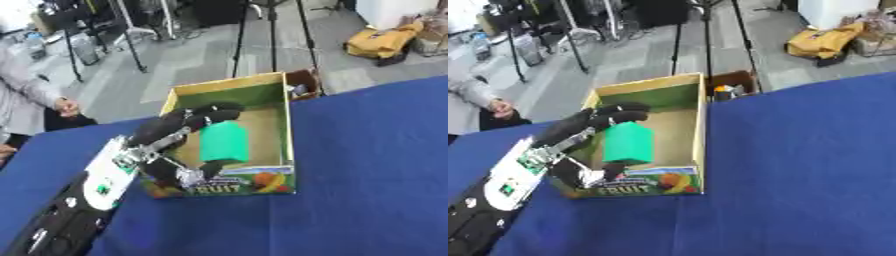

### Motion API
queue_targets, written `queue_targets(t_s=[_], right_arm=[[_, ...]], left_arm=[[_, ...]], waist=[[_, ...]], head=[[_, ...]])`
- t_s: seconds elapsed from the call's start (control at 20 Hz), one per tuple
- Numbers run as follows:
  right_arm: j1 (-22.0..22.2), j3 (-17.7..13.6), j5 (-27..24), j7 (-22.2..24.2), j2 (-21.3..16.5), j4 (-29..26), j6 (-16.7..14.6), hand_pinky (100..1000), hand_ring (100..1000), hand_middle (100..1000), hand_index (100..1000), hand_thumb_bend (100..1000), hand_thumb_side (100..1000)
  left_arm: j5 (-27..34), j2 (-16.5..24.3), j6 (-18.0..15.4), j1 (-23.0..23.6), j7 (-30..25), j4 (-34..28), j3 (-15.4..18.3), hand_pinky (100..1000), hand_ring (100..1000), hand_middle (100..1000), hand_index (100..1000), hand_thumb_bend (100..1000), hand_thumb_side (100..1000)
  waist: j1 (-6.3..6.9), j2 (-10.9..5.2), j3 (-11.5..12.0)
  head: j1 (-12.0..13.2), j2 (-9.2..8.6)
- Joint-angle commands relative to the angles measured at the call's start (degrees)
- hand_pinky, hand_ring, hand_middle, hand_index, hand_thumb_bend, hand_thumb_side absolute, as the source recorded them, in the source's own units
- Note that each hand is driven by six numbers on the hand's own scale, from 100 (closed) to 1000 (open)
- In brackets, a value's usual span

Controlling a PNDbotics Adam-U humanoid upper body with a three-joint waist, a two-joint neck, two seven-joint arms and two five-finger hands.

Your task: Pick up objects on the table and place them in the box.

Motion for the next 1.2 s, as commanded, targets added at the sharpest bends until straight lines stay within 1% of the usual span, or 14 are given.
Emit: queue_targets(t_s=[0.05,0.15,0.25,0.4,0.5,0.55,0.65,0.7,0.75,0.85,1.1,1.2], right_arm=[[-0.36,-0.10,-0.61,-0.33,-0.11,-1.17,0.09,909,922,478,848,100,474],[-0.28,-0.02,-0.59,-0.44,0.03,-1.17,0.18,909,922,479,848,100,469],[-0.25,0.09,-0.60,-0.52,0.19,-1.17,0.25,909,922,481,848,100,466],[-0.16,0.17,-0.61,-0.64,0.30,-1.17,0.35,909,922,482,849,100,462],[-0.14,0.21,-0.62,-0.72,0.35,-1.17,0.39,909,922,482,849,100,465],[-0.12,0.22,-0.61,-0.74,0.37,-1.17,0.41,910,922,482,849,100,459],[-0.02,0.23,-0.57,-0.77,0.36,-1.17,0.48,910,923,482,849,100,457],[0.03,0.22,-0.53,-0.77,0.35,-1.17,0.52,911,923,482,850,100,457],[0.09,0.21,-0.50,-0.78,0.33,-1.17,0.56,911,924,482,850,100,455],[0.19,0.20,-0.43,-0.80,0.32,-1.17,0.60,911,924,483,850,100,452],[0.33,0.27,-0.34,-1.03,0.42,-1.17,0.67,912,924,485,850,100,446],[0.40,0.30,-0.28,-1.11,0.49,-1.17,0.70,912,924,486,850,100,443]], left_arm=[[-4.94,0.37,-2.13,-0.49,2.37,0.66,-0.58,762,897,984,1000,100,752],[-10.96,-0.08,-2.13,-0.42,8.19,1.41,-1.28,766,899,992,1000,100,792],[-15.85,-0.37,-2.13,-0.30,13.98,2.55,-2.02,769,899,998,1000,100,809],[-20.70,-0.53,-2.13,-0.18,20.12,4.19,-2.65,776,905,1000,1000,100,824],[-23.58,-0.60,-2.13,-0.13,23.33,5.20,-2.90,782,910,1000,1000,135,842],[-24.90,-0.62,-2.13,-0.12,24.71,5.57,-3.00,783,911,1000,1000,149,835],[-27.08,-0.65,-2.13,-0.11,27.19,6.18,-3.06,785,912,1000,1000,148,835],[-27.91,-0.66,-2.13,-0.12,28.37,6.46,-3.05,784,911,1000,1000,141,839],[-28.47,-0.66,-2.13,-0.14,29.51,6.76,-2.99,785,911,1000,1000,121,862],[-29.30,-0.56,-2.13,-0.15,31.36,7.42,-2.82,785,909,1000,1000,144,849],[-30.06,-0.45,-2.13,-0.01,33.68,8.15,-3.04,786,908,1000,1000,156,859],[-29.70,-0.48,-2.13,0.14,33.99,8.39,-3.14,786,904,1000,1000,175,903]], waist=[[-0.23,-2.17,-0.25],[-0.06,-2.40,-0.34],[0.09,-2.61,-0.46],[0.27,-2.83,-0.62],[0.37,-2.95,-0.73],[0.42,-2.99,-0.76],[0.54,-3.07,-0.75],[0.61,-3.10,-0.70],[0.69,-3.14,-0.65],[0.83,-3.24,-0.57],[1.09,-3.55,-0.53],[1.17,-3.66,-0.54]], head=[[0.42,-0.83],[0.57,-0.89],[0.68,-0.98],[0.85,-1.05],[0.92,-1.15],[0.93,-1.17],[0.94,-1.17],[0.93,-1.16],[0.89,-1.18],[0.90,-1.23],[0.96,-1.26],[0.99,-1.27]])
